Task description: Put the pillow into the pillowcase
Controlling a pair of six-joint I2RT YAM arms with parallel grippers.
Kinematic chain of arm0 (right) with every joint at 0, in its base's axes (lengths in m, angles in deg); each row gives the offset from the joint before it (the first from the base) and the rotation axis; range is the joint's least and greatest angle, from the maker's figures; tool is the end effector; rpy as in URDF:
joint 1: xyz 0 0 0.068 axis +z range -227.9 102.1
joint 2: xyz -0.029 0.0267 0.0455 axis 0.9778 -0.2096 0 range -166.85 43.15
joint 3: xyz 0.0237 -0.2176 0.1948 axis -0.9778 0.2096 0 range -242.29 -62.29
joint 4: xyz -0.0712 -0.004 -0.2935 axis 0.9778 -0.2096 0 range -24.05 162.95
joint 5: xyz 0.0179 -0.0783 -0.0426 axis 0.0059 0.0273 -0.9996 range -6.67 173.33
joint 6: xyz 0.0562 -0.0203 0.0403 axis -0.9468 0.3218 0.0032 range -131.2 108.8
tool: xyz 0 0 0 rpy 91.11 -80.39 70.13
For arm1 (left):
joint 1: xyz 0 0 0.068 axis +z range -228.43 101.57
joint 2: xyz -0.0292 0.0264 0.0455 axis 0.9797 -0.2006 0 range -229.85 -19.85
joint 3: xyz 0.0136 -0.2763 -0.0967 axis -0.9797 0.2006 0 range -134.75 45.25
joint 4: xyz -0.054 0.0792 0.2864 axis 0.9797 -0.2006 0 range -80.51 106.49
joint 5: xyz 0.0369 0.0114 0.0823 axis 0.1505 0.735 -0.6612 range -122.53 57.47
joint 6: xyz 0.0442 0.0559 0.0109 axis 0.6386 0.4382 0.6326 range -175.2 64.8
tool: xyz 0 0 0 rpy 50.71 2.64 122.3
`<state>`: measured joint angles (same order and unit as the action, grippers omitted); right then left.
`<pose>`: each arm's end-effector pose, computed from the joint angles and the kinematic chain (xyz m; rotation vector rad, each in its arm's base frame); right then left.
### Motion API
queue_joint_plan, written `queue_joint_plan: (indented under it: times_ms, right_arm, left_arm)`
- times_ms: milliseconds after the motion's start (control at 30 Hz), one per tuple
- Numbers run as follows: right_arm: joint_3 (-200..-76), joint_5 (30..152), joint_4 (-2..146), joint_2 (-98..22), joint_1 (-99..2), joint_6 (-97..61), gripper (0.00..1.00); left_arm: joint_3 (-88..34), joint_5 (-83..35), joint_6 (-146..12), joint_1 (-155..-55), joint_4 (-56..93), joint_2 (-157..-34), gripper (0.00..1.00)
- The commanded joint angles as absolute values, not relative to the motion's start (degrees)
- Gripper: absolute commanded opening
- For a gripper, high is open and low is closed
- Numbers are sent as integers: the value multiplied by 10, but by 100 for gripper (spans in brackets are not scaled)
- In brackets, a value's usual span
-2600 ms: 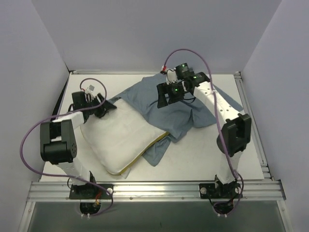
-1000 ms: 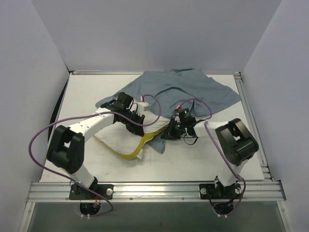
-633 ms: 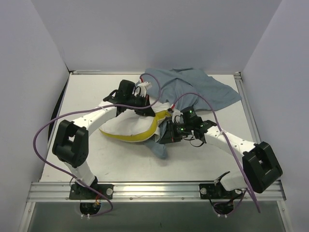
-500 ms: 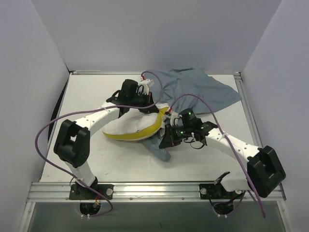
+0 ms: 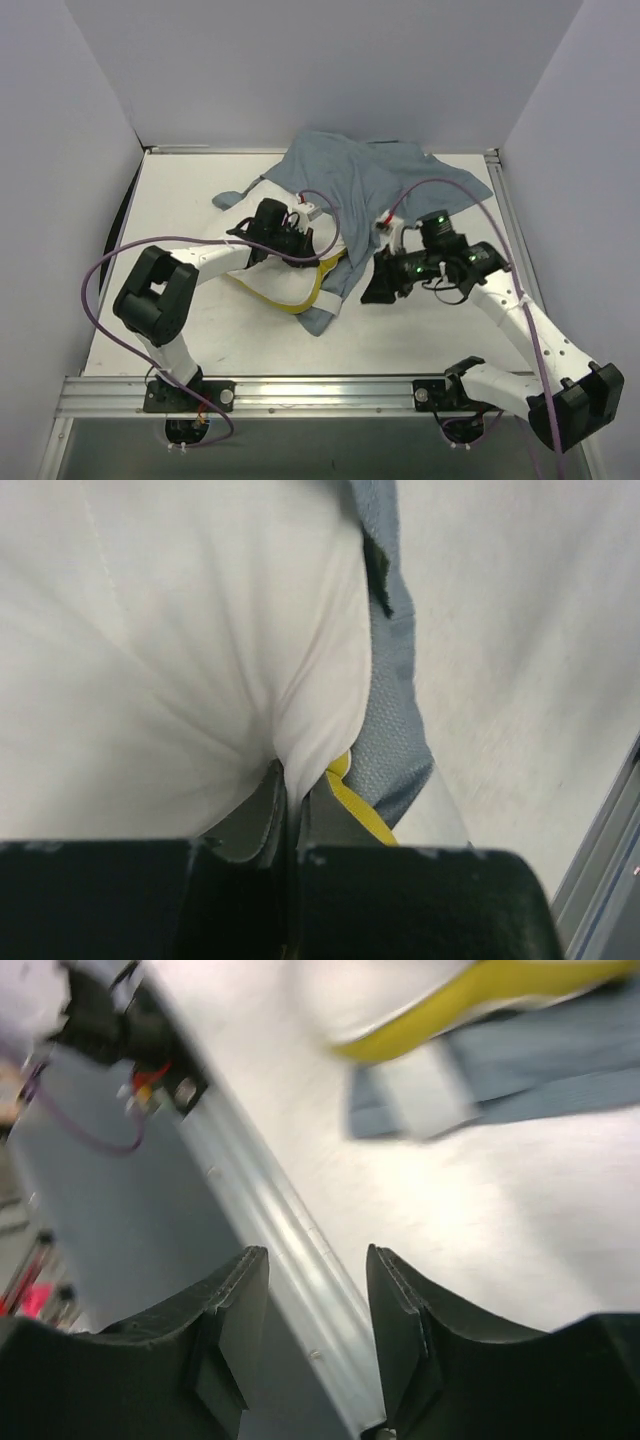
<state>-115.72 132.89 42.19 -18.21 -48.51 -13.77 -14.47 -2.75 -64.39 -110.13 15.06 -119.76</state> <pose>0.2085 0.1696 0.3128 -0.9852 2.0281 1.2682 0.3432 -0.2468 0.1706 0.7348 2.2526 -0.9554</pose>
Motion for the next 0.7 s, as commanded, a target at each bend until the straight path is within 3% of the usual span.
queue_joint_plan:
  times_ms: [0, 33, 200, 333, 433, 567, 667]
  right_arm:
    - [-1240, 1302, 320, -217, -593, -64, 45]
    - [-1255, 1247, 321, -254, -617, -60, 47]
    - [-1371, 1121, 352, -400, -600, -93, 50]
    - [-1513, 1029, 374, -530, -533, -76, 51]
    - [-1603, 973, 371, -608, -480, -55, 58]
    - [-1670, 901, 367, -683, -436, -8, 66]
    - [-1698, 869, 355, -730, -419, 12, 64]
  left_arm:
    - [-100, 26, -529, -1099, 70, -1135, 0]
    - [-93, 33, -502, -1099, 39, -1117, 12]
    - [-113, 47, -489, -1080, -14, -1046, 51]
    - [-156, 21, -534, -1035, -61, -991, 61]
    - [-173, -5, -549, -975, -111, -981, 67]
    - [-158, -22, -572, -872, -182, -981, 73]
    - [-130, -23, -577, -836, -198, -975, 75]
